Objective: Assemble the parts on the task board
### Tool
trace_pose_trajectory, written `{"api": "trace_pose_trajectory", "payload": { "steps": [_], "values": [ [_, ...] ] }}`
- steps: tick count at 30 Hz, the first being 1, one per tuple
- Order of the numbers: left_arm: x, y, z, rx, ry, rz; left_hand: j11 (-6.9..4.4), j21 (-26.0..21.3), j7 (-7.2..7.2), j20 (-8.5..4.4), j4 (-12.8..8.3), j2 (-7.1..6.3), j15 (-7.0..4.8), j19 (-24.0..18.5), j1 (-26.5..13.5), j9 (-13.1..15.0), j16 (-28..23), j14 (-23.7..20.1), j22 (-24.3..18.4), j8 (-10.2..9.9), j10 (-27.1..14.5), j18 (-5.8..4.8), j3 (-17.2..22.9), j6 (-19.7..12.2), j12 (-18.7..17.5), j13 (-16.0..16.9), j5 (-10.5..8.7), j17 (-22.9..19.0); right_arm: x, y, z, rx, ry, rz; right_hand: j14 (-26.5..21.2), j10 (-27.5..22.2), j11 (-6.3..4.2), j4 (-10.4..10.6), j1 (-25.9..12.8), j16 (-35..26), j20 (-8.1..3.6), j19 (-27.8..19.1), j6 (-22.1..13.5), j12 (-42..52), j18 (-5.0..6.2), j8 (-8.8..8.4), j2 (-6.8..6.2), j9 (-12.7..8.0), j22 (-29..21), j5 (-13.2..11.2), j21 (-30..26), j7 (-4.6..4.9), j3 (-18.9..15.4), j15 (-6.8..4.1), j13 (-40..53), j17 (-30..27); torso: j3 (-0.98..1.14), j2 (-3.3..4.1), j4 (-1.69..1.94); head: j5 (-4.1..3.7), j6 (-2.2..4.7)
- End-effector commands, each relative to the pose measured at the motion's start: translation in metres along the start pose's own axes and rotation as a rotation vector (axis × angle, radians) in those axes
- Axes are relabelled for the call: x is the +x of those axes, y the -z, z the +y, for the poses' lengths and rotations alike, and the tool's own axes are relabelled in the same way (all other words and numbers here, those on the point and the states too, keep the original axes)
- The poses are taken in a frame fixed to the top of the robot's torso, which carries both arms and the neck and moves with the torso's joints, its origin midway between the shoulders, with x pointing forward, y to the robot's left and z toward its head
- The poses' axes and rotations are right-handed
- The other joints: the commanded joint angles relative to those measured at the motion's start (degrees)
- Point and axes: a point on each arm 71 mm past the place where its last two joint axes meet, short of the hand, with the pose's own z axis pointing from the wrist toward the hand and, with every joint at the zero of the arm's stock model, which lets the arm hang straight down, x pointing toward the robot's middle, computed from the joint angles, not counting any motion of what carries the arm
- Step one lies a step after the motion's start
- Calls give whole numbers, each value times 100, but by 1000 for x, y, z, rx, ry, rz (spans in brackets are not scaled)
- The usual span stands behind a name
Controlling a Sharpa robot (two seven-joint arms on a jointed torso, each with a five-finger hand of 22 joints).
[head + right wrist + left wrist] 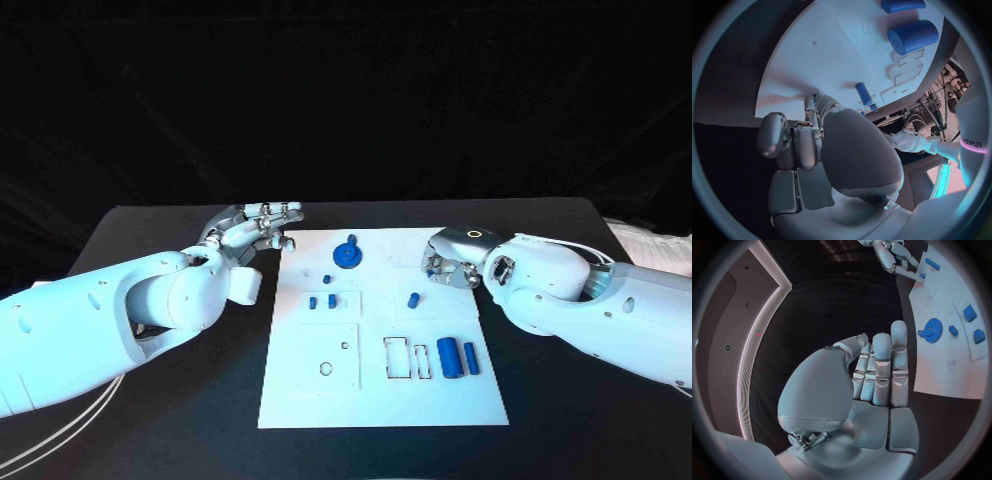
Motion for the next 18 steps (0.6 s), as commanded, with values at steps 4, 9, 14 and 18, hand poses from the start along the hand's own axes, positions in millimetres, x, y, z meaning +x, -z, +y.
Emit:
{"api": "trace_pose_trajectory", "payload": {
  "steps": [4,9,14,18],
  "values": [
    [1,0,-1,9,-31,-6,-2,-34,17,9,-30,-22,2,-43,-13,-6,-17,-61,-10,-19,-46,101,8,-27,36,-2,19,-12,11,-1,6,-8,11,63,334,216,-34,-142,-6,33,2,52,166,45,30,65,110,50,49,-150,53,-23,234,-17,-50,19,-4,-4,7,-9,-16],
    [2,0,-1,9,-34,-4,0,-38,20,9,-50,-17,2,-51,2,-6,-18,-74,-11,-20,-58,103,20,-37,46,-2,21,-20,8,-1,7,-3,8,6,338,378,-48,-265,-68,49,-3,106,268,46,11,94,116,98,139,-266,112,-23,425,-19,-77,33,-2,-4,3,-8,-16],
    [1,0,0,5,-38,-13,4,-38,24,8,-71,1,1,-56,21,-5,-14,-82,-10,-17,-74,104,41,-43,56,-2,24,-28,2,2,9,-7,-7,-64,334,443,-57,-336,-170,24,-6,178,304,11,-12,94,77,130,253,-311,186,-27,536,-22,-105,-20,-1,-8,5,-22,-22],
    [0,0,0,3,-40,-17,6,-37,27,8,-83,0,2,-57,27,-5,-13,-84,-9,-16,-85,104,46,-50,59,-2,23,-31,-2,5,9,-9,-17,-96,336,454,-55,-394,-203,29,-8,196,305,-18,-18,83,46,142,286,-312,208,-22,604,-23,-124,-18,-5,-8,3,-33,-26]
  ]
}}
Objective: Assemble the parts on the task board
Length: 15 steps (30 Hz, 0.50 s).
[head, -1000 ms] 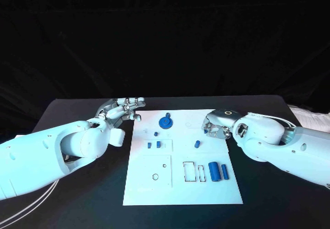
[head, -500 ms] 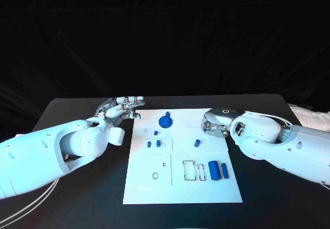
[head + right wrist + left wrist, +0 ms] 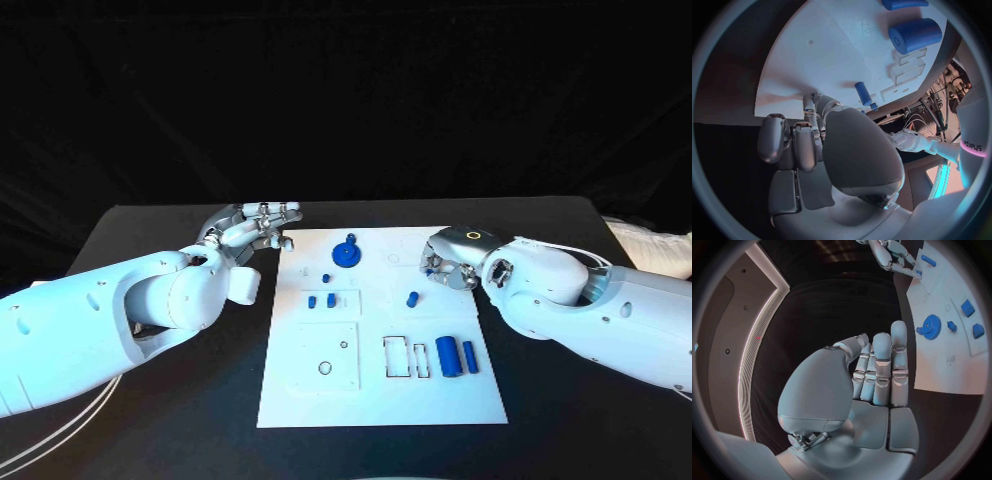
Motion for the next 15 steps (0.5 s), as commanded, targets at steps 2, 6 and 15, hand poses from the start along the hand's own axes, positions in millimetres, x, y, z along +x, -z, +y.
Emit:
{"api": "trace_pose_trajectory", "payload": {
  "steps": [2,6,15],
  "values": [
    [0,0,0,4,-12,-5,8,-33,21,-15,-81,-2,1,-45,61,-6,-9,-59,2,-19,-97,106,23,-60,43,-5,25,-21,-8,3,6,-19,-16,-75,337,157,-100,-39,-69,12,0,47,29,-47,-21,-5,-39,11,29,-17,48,9,69,-21,-19,-3,-4,-3,-4,-14,-6],
    [0,0,-1,4,-13,-8,22,-27,36,-12,-116,-7,9,-61,72,-7,-7,-81,11,-20,-137,102,42,-90,52,-7,24,-32,-12,6,6,-20,-25,-95,337,151,-91,-71,-101,13,3,54,21,-72,-25,-19,-61,16,45,-13,59,15,112,-16,-33,-7,2,0,-21,-21,-2],
    [0,0,0,3,-12,-4,37,-23,51,-6,-133,-15,21,-81,58,-7,-4,-104,19,-21,-179,99,48,-121,61,-8,20,-43,-22,16,15,-45,-52,-119,338,155,-82,-135,-142,20,9,59,17,-105,-28,-39,-87,27,65,15,73,25,200,-9,-55,-4,0,0,-6,-40,-16]
  ]
}}
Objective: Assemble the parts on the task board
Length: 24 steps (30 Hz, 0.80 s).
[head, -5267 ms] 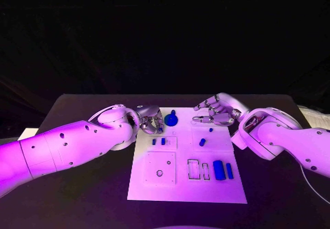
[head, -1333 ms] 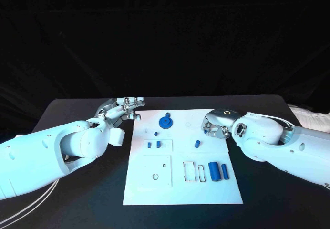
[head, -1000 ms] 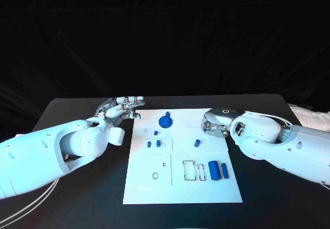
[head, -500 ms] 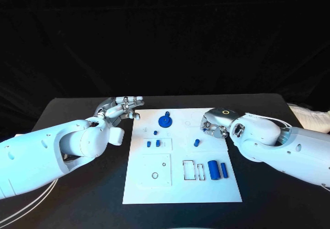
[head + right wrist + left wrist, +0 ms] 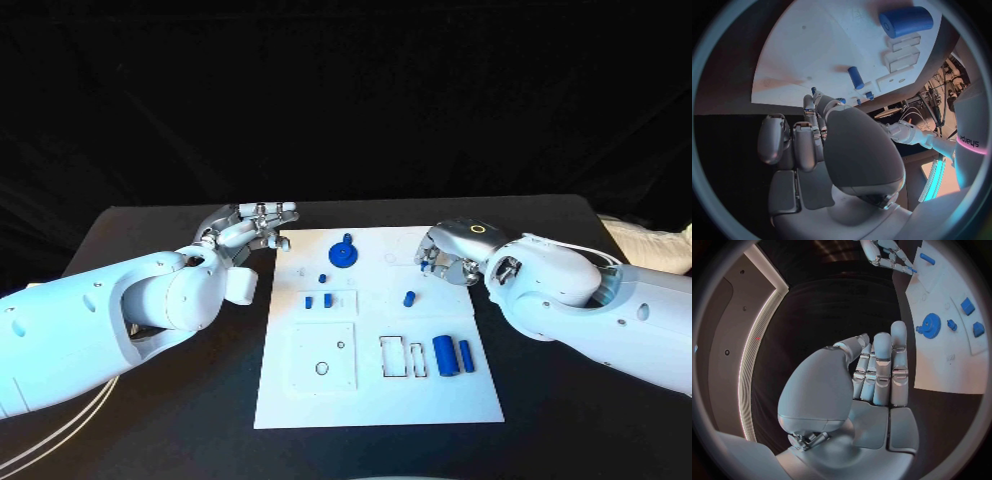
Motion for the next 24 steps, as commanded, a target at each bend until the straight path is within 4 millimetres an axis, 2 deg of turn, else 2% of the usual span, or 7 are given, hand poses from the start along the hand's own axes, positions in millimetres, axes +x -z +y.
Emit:
{"api": "trace_pose_trajectory", "payload": {
  "steps": [1,7,15,18,24],
  "values": [
    [1,0,-1,5,-4,6,4,-24,0,-6,-38,-15,-6,-39,58,-8,-4,-36,10,-20,-46,98,3,-51,22,-8,20,-10,-5,2,9,-20,-24,-29,338,123,-70,4,-46,21,1,53,16,-38,-28,-11,-7,8,9,18,28,32,27,-9,-6,-4,4,0,8,10,-10],
    [2,-1,-1,5,-3,8,7,-23,4,-4,-41,-17,-3,-45,53,-8,-3,-41,12,-21,-56,98,3,-59,25,-8,19,-12,-11,5,41,-102,-69,-41,338,132,-67,-31,-67,22,4,54,19,-50,-29,-18,-20,15,17,35,34,37,73,-7,-15,-6,1,2,24,66,-26],
    [6,-2,0,4,1,20,14,-21,10,0,-48,-20,3,-54,43,-8,1,-51,16,-20,-75,96,3,-75,31,-8,18,-17,-6,3,88,-220,-133,-19,334,133,-60,-58,-95,13,7,43,15,-64,-25,-28,-32,20,5,48,28,45,110,-3,-24,-25,-15,-6,28,219,-97],
    [7,-2,0,5,2,26,14,-21,10,0,-48,-20,3,-54,43,-8,1,-51,16,-20,-75,96,3,-75,31,-8,18,-17,4,1,102,-251,-163,15,333,132,-57,-65,-112,12,8,39,12,-70,-24,-32,-36,21,2,50,26,47,120,0,-27,-27,-22,-7,17,270,-113],
    [10,-2,0,5,5,36,17,-19,13,4,-53,-25,7,-61,34,-7,4,-57,19,-19,-87,95,1,-84,37,-8,16,-20,33,-1,124,-290,-203,95,332,123,-51,-96,-136,10,13,33,0,-86,-23,-45,-35,24,0,78,25,54,158,5,-37,-35,-9,6,-1,362,-131]
  ]
}}
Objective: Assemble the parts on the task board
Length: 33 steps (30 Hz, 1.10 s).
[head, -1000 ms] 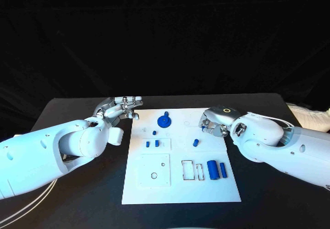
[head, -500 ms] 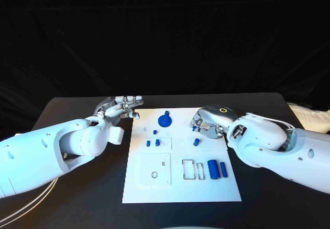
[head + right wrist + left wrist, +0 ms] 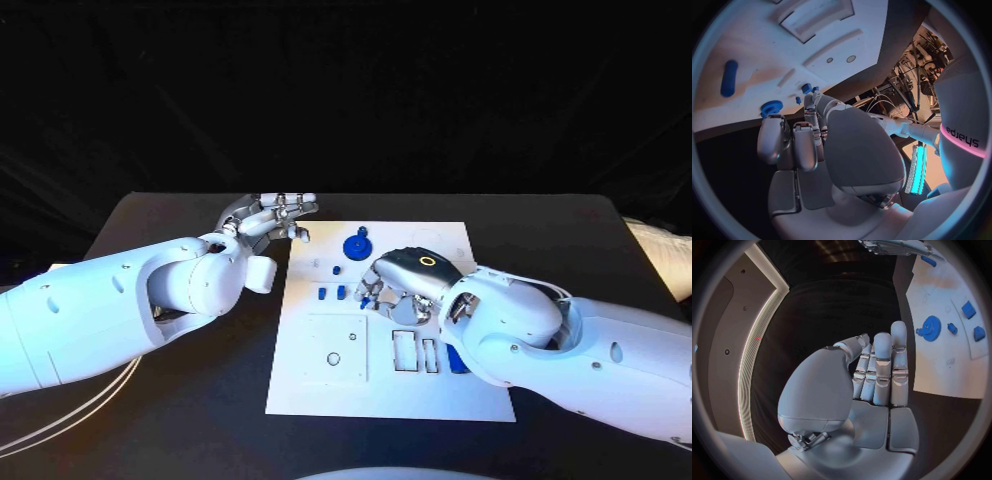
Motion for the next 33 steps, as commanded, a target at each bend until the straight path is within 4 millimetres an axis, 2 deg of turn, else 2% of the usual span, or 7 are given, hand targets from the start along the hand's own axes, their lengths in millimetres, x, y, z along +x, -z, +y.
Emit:
{"api": "trace_pose_trajectory", "payload": {
  "steps": [1,6,11,18,33],
  "values": [
    [4,0,-1,8,3,24,9,-19,12,-8,-37,-25,-5,-49,34,-8,4,-48,8,-19,-38,96,-15,-42,37,-8,17,-8,15,-3,5,-24,-24,60,331,6,-7,-10,-82,8,14,33,-17,-23,-23,-3,10,8,-7,29,26,46,41,6,-11,-10,11,9,-14,63,-14],
    [5,0,-1,8,5,29,10,-18,13,-7,-43,-30,-4,-53,34,-8,6,-52,10,-18,-43,96,-16,-47,40,-8,16,-10,29,-6,11,-38,-40,92,330,5,-5,-20,-92,8,15,35,-20,-27,-24,-6,8,9,-2,37,29,48,52,8,-13,-12,13,10,5,86,-42],
    [4,0,-1,8,5,29,10,-18,13,-7,-43,-30,-4,-53,34,-8,6,-52,10,-18,-43,96,-16,-47,40,-8,16,-10,35,-8,10,-35,-40,115,329,5,-2,-25,-113,5,17,38,-20,-30,-26,-8,2,11,4,38,33,51,55,10,-16,-18,10,5,3,114,-62],
    [4,0,-1,7,5,29,10,-18,13,-7,-43,-30,-4,-53,34,-8,6,-52,10,-18,-43,96,-16,-47,40,-8,16,-10,38,-8,10,-32,-38,132,327,5,1,-30,-137,1,20,43,-20,-33,-28,-10,-1,14,14,33,39,53,57,13,-18,-26,17,8,-6,153,-95],
    [3,-1,0,4,5,29,14,-16,18,-4,-51,-34,0,-60,27,-7,9,-59,14,-16,-59,96,-19,-59,47,-8,15,-14,39,-6,9,-22,-8,137,324,9,1,-40,-185,-3,24,46,-17,-36,-29,-10,-6,20,22,9,45,52,59,16,-22,-34,16,8,-3,163,-113]
  ]
}}
